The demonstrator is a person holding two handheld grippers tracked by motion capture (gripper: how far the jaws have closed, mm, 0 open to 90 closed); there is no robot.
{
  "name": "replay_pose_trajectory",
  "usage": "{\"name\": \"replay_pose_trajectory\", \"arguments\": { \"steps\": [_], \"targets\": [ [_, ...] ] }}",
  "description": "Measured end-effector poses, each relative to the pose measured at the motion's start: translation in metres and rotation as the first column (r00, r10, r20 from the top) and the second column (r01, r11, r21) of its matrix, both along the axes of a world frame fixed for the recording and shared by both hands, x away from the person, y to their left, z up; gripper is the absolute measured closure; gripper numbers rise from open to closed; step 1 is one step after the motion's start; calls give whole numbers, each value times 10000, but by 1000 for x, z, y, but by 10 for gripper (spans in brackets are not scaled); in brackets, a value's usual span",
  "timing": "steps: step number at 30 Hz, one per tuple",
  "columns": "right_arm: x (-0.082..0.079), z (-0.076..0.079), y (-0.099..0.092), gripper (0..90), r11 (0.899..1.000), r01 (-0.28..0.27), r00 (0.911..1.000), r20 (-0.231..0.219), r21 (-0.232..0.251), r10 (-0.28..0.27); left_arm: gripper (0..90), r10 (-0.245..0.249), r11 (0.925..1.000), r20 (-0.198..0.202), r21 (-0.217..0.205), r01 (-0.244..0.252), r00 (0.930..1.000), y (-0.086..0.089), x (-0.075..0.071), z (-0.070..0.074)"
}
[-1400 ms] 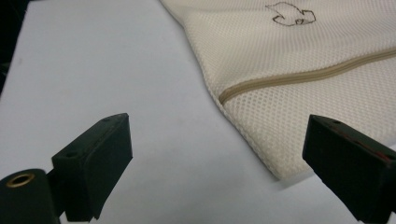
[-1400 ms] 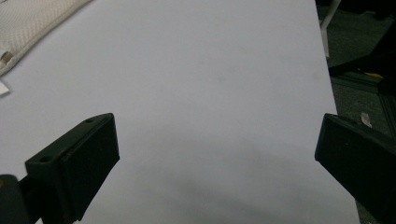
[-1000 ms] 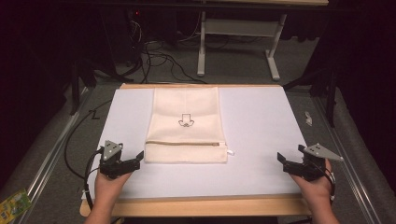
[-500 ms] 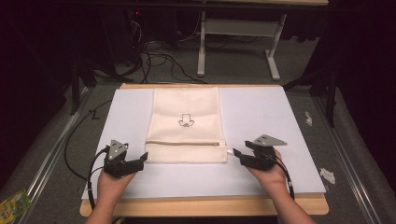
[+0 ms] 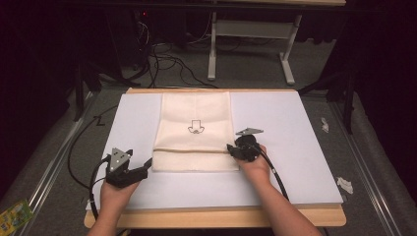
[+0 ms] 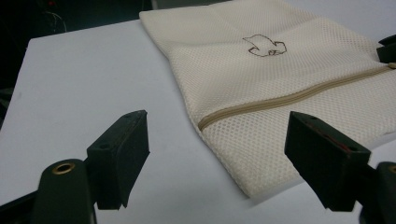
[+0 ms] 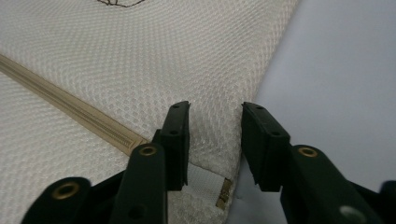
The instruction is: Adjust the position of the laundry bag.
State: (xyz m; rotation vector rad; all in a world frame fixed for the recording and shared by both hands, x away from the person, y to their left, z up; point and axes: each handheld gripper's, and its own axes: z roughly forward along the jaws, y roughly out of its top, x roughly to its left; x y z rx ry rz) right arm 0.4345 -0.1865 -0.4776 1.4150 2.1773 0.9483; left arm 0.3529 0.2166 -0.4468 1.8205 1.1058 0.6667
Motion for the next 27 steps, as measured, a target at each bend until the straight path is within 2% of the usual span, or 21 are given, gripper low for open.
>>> {"name": "replay_pose_trajectory", "arguments": {
  "steps": [1, 2, 5, 7, 13, 17, 21, 22, 23, 25, 27],
  "targets": [
    [-2, 0, 2, 768, 9996, 10, 9998, 189, -289, -5, 226, 25, 10000, -6, -6, -25, 10000, 0, 0, 0],
    [-3, 0, 2, 862, 9993, -50, 9997, 228, -378, 58, 226, 56, 10000, -9, 0, -56, 10000, 1, 0, 0],
    [-5, 5, -4, 890, 9978, -427, 9990, 99, -500, 433, 226, 205, 9998, -40, -66, -205, 9998, 3, 0, 0],
    [-10, 7, -8, 891, 9967, -413, 9988, 231, -697, 430, 227, 217, 9995, -64, -227, -218, 9997, 4, 0, 0],
    [-28, 8, -37, 889, 9968, -392, 9991, 144, -694, 403, 242, 124, 9994, -138, -328, -128, 9998, 3, -2, 1],
    [-47, 8, -65, 885, 9979, -209, 9997, 69, -618, 213, 249, -207, 9988, -253, -456, 195, 9995, -5, -4, 3],
    [-65, 9, -91, 874, 9982, 53, 9999, 148, -599, -44, 272, -659, 9968, -385, -484, 640, 9971, -20, -5, 2],
    [-68, 9, -96, 856, 9983, 80, 9999, 123, -569, -73, 280, -841, 9957, -471, -434, 821, 9953, -27, -5, 1],
    [-72, 9, -101, 800, 9988, 88, 9999, 54, -486, -85, 280, -1007, 9942, -554, -437, 984, 9934, -33, -4, 0],
    [-78, 11, -104, 724, 9987, 147, 9997, 214, -498, -137, 293, -1319, 9909, -750, -382, 1293, 9884, -43, -4, -3],
    [-85, 16, -107, 678, 9980, 225, 9988, 447, -598, -198, 308, -1748, 9846, -1094, -265, 1729, 9785, -58, -3, -7]
  ]
}}
